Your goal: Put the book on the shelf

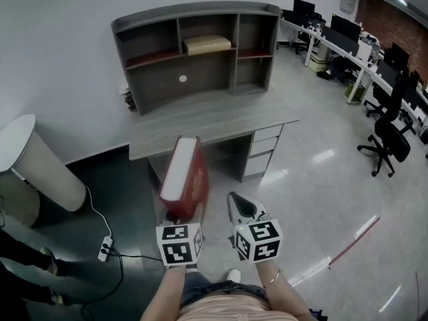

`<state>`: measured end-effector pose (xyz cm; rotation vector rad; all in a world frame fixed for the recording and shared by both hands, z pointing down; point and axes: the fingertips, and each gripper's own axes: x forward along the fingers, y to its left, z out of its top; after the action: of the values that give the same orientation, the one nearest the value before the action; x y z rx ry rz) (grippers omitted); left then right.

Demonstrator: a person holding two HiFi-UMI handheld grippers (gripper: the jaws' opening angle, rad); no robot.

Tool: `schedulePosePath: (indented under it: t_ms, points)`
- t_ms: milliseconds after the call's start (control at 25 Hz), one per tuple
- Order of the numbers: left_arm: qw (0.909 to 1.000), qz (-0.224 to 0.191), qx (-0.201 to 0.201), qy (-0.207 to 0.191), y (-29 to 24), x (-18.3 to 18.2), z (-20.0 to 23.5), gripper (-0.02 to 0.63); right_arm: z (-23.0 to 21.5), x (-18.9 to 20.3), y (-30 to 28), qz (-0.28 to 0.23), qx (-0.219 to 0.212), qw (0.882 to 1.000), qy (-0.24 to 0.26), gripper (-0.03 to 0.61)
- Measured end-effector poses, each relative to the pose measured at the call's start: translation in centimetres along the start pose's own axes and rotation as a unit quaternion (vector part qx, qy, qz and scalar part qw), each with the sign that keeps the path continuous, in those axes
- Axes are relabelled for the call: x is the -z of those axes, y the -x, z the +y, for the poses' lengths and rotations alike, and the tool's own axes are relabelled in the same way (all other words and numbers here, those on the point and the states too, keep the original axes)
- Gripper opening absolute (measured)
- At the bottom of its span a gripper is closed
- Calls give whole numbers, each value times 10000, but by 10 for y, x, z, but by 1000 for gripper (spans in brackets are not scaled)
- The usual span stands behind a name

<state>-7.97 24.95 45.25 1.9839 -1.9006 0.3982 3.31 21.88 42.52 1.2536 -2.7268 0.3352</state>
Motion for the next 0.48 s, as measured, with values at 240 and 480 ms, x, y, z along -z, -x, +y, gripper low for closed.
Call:
schedulePosePath:
  t_ms: [240,480]
  points:
    - [10000,85,-19,49,7,5,-20,232,-12,12,24,157,10,9998,-90,9]
    - [10000,31,6,48,-1,1,-40,232,-35,17,37,175,48,9998,-108,8]
